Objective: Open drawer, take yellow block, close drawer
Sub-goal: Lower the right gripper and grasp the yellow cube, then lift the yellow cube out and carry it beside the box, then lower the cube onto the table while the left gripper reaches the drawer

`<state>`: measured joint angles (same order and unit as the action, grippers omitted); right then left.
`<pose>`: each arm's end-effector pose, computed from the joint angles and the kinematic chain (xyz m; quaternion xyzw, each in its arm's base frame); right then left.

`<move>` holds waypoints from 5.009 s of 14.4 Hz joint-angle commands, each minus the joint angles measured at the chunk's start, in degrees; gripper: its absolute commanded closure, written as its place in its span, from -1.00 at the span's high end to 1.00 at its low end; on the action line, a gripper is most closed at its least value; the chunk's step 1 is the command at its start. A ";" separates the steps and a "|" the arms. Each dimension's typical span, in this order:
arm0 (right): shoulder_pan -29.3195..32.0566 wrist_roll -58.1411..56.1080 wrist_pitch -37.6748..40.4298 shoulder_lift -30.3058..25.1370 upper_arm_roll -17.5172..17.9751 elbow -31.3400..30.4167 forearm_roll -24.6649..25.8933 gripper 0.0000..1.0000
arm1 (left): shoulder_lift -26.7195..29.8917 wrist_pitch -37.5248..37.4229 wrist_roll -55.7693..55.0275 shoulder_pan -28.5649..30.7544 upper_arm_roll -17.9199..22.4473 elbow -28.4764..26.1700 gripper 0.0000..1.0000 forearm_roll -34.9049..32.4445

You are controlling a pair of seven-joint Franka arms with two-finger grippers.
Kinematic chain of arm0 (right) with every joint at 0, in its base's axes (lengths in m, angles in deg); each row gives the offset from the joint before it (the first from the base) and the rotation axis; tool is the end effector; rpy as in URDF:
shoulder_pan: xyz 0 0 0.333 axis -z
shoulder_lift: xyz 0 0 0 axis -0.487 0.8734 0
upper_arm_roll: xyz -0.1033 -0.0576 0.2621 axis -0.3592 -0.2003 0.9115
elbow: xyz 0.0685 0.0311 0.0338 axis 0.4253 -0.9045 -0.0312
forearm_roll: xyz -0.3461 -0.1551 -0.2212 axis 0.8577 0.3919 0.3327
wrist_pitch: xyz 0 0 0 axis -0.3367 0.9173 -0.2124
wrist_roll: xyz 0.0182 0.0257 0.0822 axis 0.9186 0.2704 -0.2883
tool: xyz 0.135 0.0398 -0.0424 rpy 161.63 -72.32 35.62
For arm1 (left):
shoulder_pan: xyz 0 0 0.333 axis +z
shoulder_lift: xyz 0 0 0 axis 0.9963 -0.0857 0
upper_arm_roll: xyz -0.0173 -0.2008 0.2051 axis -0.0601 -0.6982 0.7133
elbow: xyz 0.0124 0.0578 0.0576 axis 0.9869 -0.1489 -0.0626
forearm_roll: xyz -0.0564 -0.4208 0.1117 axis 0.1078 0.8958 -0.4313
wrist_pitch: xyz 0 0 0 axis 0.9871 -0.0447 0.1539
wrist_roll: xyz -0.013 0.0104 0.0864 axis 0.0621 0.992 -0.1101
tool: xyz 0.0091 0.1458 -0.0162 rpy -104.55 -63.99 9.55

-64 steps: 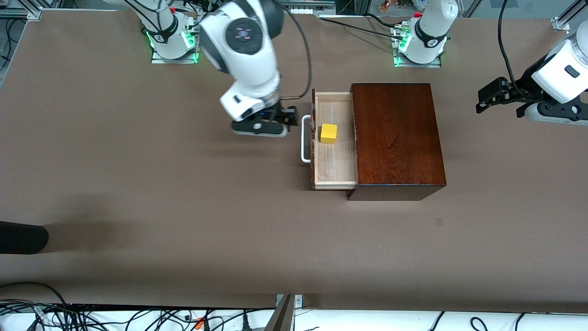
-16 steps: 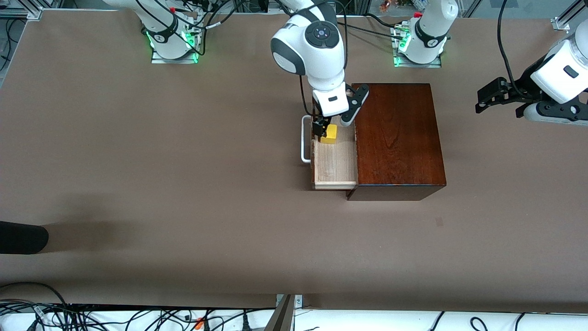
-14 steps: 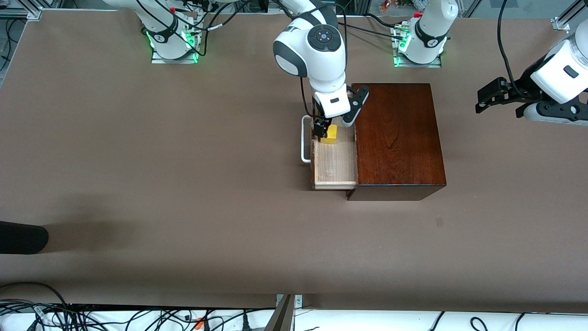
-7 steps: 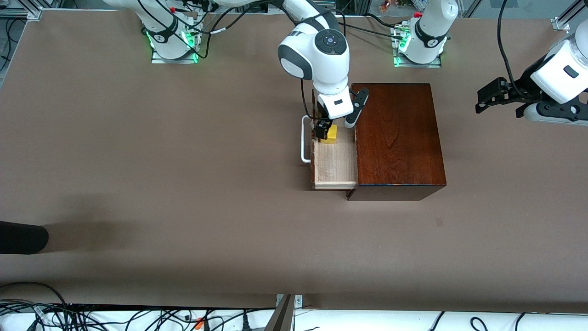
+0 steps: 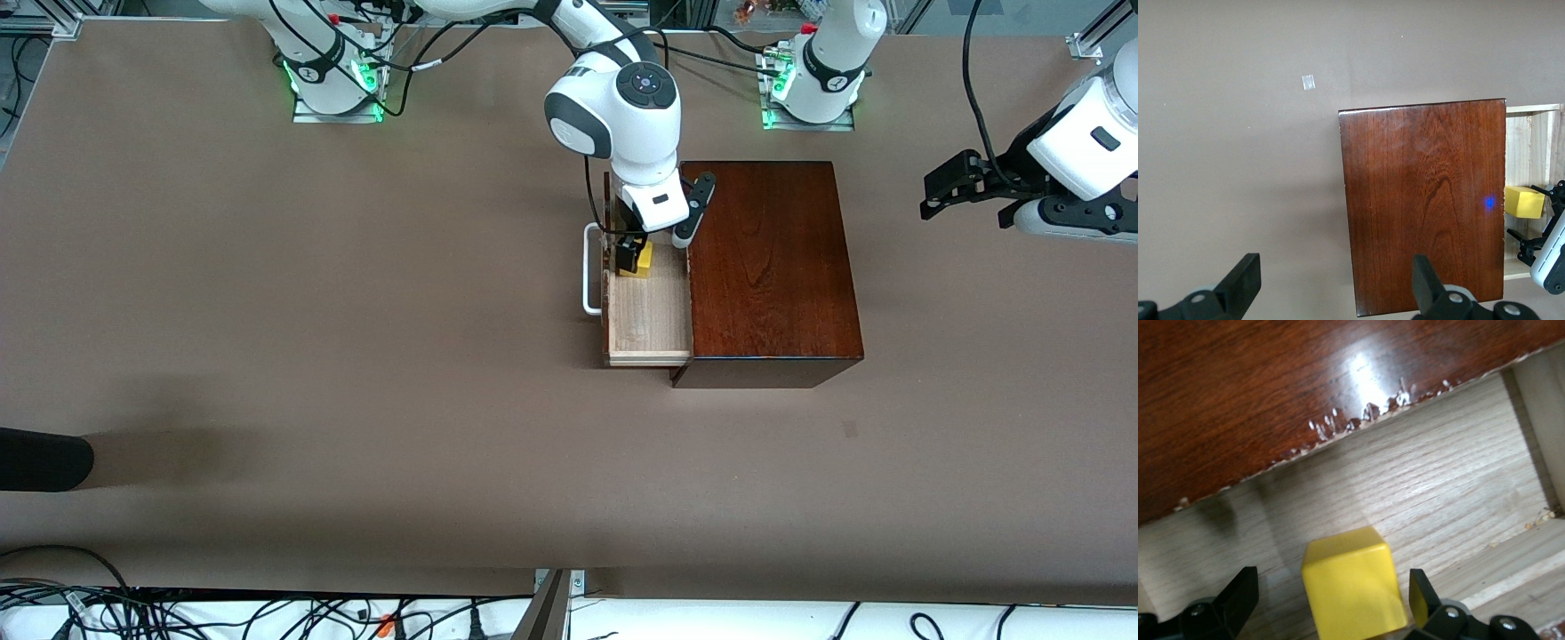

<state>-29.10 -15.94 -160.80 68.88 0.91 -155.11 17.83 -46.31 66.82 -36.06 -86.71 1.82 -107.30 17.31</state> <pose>0.4545 0.6557 0.2463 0.8338 0.5443 0.0913 0.0074 0.5991 -0.0606 0.5563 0.9988 -0.0279 -0.0262 0.0300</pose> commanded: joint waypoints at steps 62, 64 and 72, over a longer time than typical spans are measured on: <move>44.10 8.25 -7.30 -31.15 -5.18 -54.38 -6.61 -0.94 | 1.29 1.32 -0.41 0.22 -0.83 -1.66 1.00 1.41; 44.01 8.25 -7.66 -29.75 -5.18 -54.56 -6.26 -0.94 | 1.29 1.32 -0.50 0.13 -0.91 -1.58 1.00 1.41; 43.75 9.83 -9.59 -24.83 -4.74 -54.65 -6.43 -0.93 | -0.12 1.32 0.12 -2.32 -2.84 0.97 1.00 1.41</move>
<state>14.57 -8.10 -168.61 43.61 -4.37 -209.14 10.31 -46.32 67.80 -35.99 -87.53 0.24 -107.27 17.35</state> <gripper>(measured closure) 0.445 0.000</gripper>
